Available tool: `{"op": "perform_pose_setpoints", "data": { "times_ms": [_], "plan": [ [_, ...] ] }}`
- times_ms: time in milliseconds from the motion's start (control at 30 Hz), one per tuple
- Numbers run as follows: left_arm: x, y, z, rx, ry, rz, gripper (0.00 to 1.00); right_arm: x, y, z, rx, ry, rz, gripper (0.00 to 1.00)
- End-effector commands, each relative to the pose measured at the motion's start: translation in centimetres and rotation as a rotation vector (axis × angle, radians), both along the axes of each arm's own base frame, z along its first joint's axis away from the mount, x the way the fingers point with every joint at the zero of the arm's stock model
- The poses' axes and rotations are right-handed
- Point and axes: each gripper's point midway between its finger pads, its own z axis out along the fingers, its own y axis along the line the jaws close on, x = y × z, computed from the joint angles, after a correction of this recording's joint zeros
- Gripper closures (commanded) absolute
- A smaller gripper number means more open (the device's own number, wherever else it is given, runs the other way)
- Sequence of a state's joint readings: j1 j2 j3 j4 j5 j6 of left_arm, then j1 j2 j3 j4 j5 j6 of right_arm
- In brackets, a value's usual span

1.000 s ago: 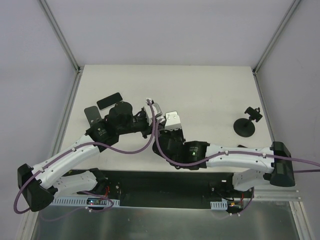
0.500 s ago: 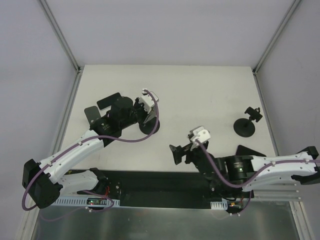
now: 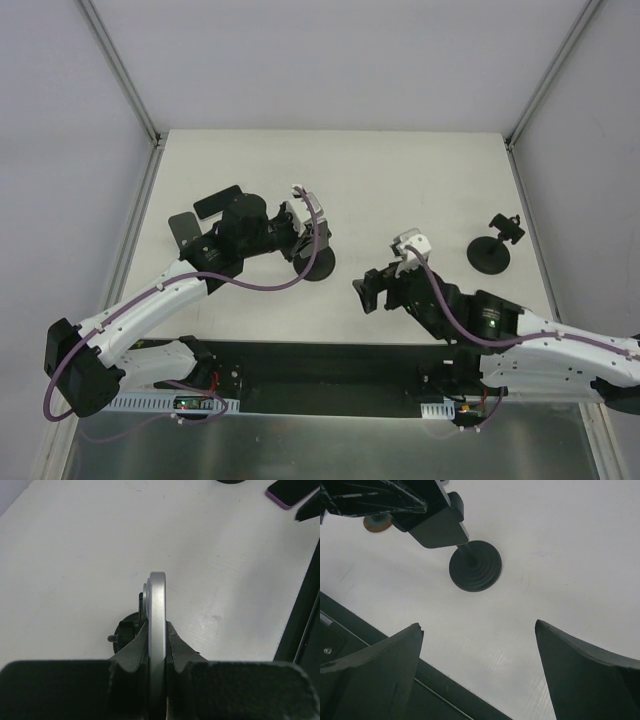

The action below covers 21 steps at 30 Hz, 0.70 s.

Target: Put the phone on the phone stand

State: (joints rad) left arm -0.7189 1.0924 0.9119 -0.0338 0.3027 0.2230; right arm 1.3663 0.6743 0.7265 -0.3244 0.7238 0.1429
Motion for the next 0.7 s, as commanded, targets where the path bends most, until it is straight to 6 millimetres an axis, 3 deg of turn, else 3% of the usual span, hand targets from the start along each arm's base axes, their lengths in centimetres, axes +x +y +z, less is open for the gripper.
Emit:
{"op": "perform_pose_setpoints", "data": {
  "times_ms": [0,133,200,233,267,367,500,667],
  "plan": [
    [-1.5,-1.4,3.1,-0.098,-0.028,-0.101,1.00,-0.5,3.9,0.9,0.002,0.120,0.131,0.05],
    [-1.2,-1.5,3.6,-0.102,-0.025,-0.090,0.97,0.1,5.8,1.4,-0.019,0.123,0.162,0.05],
    [-1.3,-1.3,3.0,-0.083,0.005,-0.081,0.83,0.3,6.0,1.8,-0.014,0.120,0.163,0.05],
    [-1.3,-1.3,3.1,-0.083,0.006,-0.078,0.72,0.5,6.0,1.8,-0.016,0.119,0.162,0.05],
    [-1.2,-1.2,3.1,-0.084,0.015,-0.067,0.54,0.8,5.8,1.8,-0.013,0.122,0.150,0.05],
    [-1.2,-0.8,4.4,-0.122,0.025,-0.041,0.34,1.2,5.6,1.8,-0.016,0.113,0.134,0.05],
    [-1.8,0.3,8.0,-0.224,0.008,-0.010,0.25,1.7,5.8,2.1,-0.034,0.096,0.135,0.03],
    [-2.1,2.2,10.6,-0.301,-0.092,0.050,0.24,3.0,6.3,3.4,-0.058,0.088,0.111,0.00]
  ]
}}
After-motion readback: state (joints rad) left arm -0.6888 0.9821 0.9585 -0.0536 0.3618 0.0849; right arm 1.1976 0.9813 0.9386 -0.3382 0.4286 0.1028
